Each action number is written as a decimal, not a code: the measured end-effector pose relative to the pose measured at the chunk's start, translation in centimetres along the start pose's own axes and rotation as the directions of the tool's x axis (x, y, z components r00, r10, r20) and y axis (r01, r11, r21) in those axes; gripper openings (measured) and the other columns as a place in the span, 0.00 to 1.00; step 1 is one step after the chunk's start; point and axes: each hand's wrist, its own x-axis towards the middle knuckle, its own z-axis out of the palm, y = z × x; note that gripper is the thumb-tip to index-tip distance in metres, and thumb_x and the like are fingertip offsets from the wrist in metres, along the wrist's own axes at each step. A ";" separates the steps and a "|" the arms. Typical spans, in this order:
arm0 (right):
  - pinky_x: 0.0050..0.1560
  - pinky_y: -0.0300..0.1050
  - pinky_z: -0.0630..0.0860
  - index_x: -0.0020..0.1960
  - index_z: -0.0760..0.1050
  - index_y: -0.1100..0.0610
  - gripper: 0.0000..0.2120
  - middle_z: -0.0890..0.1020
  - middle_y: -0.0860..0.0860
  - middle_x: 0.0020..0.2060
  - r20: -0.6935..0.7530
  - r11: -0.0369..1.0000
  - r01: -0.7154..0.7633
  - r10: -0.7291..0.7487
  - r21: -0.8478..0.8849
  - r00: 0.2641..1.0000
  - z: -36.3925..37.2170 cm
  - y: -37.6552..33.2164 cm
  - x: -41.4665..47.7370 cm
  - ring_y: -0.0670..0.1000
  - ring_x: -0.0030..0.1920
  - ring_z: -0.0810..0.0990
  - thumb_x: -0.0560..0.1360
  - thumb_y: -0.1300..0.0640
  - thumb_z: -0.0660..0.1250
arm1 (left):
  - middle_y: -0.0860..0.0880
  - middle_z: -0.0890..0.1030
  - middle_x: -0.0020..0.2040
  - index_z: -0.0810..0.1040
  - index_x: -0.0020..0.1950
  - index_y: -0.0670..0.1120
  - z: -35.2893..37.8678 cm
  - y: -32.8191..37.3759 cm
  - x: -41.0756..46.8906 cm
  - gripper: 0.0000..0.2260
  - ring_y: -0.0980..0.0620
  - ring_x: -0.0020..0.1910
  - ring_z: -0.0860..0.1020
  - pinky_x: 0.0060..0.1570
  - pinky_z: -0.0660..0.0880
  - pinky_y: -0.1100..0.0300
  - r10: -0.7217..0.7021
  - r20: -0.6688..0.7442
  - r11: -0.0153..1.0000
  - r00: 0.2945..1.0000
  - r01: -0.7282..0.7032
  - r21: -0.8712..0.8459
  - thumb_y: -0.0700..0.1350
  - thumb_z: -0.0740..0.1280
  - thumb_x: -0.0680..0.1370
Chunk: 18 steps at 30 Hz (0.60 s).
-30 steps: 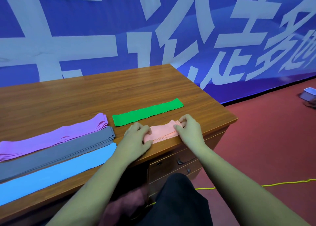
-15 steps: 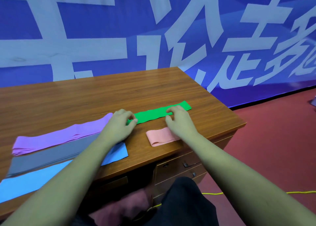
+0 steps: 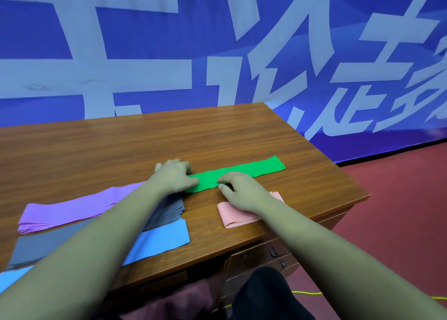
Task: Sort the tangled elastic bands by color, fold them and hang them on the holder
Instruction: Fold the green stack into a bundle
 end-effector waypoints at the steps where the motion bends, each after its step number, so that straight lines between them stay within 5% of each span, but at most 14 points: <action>1: 0.67 0.49 0.71 0.66 0.76 0.54 0.18 0.78 0.49 0.64 -0.004 1.000 0.003 -0.003 -0.003 1.000 0.0 0.1 0.1 0.50 0.65 0.74 0.80 0.50 0.58 | 0.46 0.76 0.59 0.76 0.62 0.52 0.0 0.1 0.1 0.21 0.45 0.62 0.72 0.53 0.63 0.51 -0.001 0.027 1.000 1.000 0.000 0.025 0.59 0.66 0.72; 7: 0.67 0.46 0.71 0.65 0.77 0.54 0.16 0.78 0.49 0.64 0.002 1.000 0.017 -0.016 -0.017 1.000 -0.1 0.0 0.1 0.49 0.64 0.74 0.81 0.51 0.59 | 0.45 0.75 0.59 0.76 0.61 0.49 -0.8 1.1 1.1 0.25 0.43 0.61 0.71 0.50 0.63 0.52 -0.041 0.150 0.995 0.988 0.027 0.091 0.61 0.70 0.69; 10: 0.68 0.45 0.70 0.65 0.77 0.53 0.16 0.78 0.49 0.64 -0.010 1.000 0.026 -0.026 -0.002 1.000 0.0 0.3 0.2 0.49 0.64 0.74 0.80 0.52 0.60 | 0.46 0.71 0.53 0.79 0.57 0.52 -1.4 1.6 1.2 0.17 0.44 0.59 0.69 0.51 0.64 0.53 -0.012 0.127 0.999 0.992 0.007 0.046 0.56 0.71 0.70; 13: 0.67 0.46 0.70 0.62 0.79 0.53 0.14 0.79 0.49 0.62 -0.004 0.998 -0.002 0.002 0.066 1.000 0.1 0.6 0.6 0.49 0.63 0.75 0.79 0.53 0.62 | 0.46 0.80 0.47 0.78 0.47 0.49 -2.4 1.8 1.2 0.07 0.47 0.46 0.76 0.44 0.70 0.58 0.044 0.108 0.960 0.993 -0.012 -0.281 0.47 0.71 0.71; 15: 0.63 0.44 0.71 0.58 0.81 0.54 0.12 0.82 0.48 0.58 -0.038 0.984 -0.039 0.046 0.172 0.998 -0.3 0.6 1.1 0.48 0.60 0.77 0.78 0.54 0.63 | 0.47 0.81 0.40 0.79 0.46 0.45 -2.9 2.2 1.0 0.05 0.51 0.36 0.77 0.34 0.71 0.62 0.060 0.098 0.843 0.993 0.002 -0.538 0.43 0.72 0.72; 18: 0.54 0.43 0.72 0.54 0.82 0.57 0.12 0.84 0.50 0.49 -0.092 0.787 -0.133 0.234 0.603 0.968 -1.5 -0.3 1.7 0.49 0.53 0.79 0.79 0.53 0.63 | 0.46 0.80 0.35 0.79 0.43 0.43 -2.8 3.1 0.6 0.03 0.54 0.29 0.75 0.28 0.71 0.65 0.036 0.088 0.607 0.995 0.048 -0.793 0.40 0.72 0.74</action>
